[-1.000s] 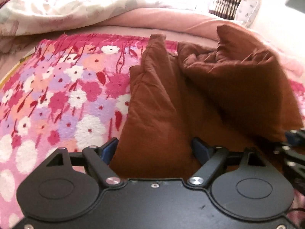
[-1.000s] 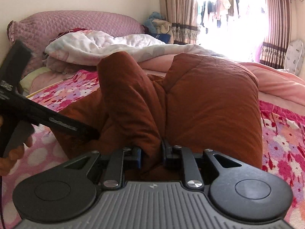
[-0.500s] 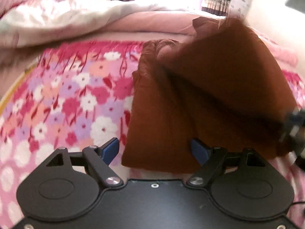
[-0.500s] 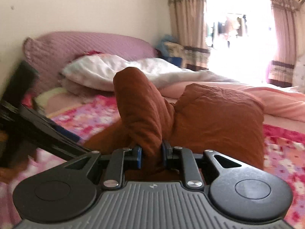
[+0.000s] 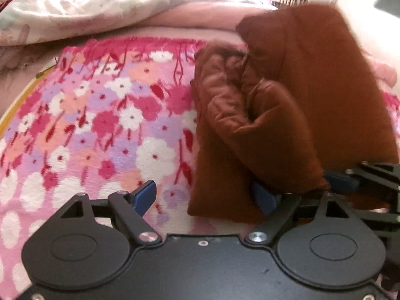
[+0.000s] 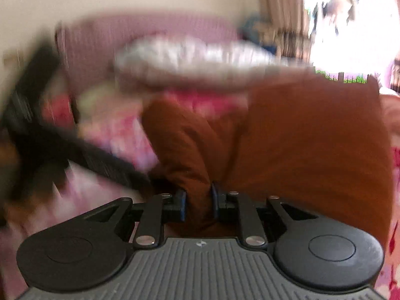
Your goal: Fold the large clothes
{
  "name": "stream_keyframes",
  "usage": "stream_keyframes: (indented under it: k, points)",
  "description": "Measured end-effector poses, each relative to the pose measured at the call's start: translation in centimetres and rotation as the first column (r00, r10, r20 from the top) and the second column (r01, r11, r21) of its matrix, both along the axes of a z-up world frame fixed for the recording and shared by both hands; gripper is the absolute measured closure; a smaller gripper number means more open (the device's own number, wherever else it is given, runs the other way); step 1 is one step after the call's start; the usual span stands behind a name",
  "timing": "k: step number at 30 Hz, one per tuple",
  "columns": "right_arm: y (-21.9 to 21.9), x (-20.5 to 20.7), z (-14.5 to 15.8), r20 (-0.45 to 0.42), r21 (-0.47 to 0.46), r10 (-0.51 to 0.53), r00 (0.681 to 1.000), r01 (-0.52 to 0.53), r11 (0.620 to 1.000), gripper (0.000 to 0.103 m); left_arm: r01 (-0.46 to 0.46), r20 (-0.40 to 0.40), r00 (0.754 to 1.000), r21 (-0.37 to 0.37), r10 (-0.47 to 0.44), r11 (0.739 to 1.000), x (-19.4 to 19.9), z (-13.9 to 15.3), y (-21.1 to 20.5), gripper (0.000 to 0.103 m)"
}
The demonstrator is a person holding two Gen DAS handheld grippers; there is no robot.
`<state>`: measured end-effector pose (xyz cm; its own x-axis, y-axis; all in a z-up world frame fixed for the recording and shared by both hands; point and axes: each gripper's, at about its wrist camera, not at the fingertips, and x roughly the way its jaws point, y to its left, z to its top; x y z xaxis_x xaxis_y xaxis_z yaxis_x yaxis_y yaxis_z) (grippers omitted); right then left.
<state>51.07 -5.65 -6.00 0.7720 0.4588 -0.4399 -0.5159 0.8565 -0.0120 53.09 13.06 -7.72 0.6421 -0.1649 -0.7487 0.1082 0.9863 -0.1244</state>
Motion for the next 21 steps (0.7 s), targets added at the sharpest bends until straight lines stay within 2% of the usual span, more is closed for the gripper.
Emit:
stream_keyframes:
  k: [2,3,7,12,17,21]
  points:
    - [-0.9,0.1,-0.3,-0.030,0.094,-0.014,0.999,0.017,0.995,0.082,0.003,-0.029,1.000,-0.092,-0.006,0.996,0.8,-0.9,0.8,0.015]
    - [-0.9,0.0,-0.2,-0.032,0.094,-0.018,0.999,0.021,0.995,0.082,0.004,-0.030,1.000,-0.111,-0.007,0.994,1.0,-1.0,1.1,0.014]
    - [-0.4,0.0,-0.1,-0.029,0.061,-0.031,0.999,0.033,0.998,0.082,0.039,-0.012,0.999,-0.079,-0.040,0.996,1.0,-1.0,0.7,0.014]
    - [0.3,-0.2,0.2,-0.034,0.029,-0.046,0.998,0.047,0.998,0.082,0.026,-0.012,1.000,-0.139,-0.028,0.990,0.1,-0.1,1.9,0.017]
    - [0.5,0.2,0.4,-0.060,0.042,-0.043,0.997,0.046,0.998,0.081,0.018,0.041,0.999,-0.100,-0.014,0.995,-1.9,1.9,2.6,0.019]
    - [0.5,0.0,0.3,-0.056,0.025,-0.045,0.997,0.046,0.999,0.081,0.034,0.123,0.992,-0.198,-0.010,0.980,-3.6,5.1,3.7,0.019]
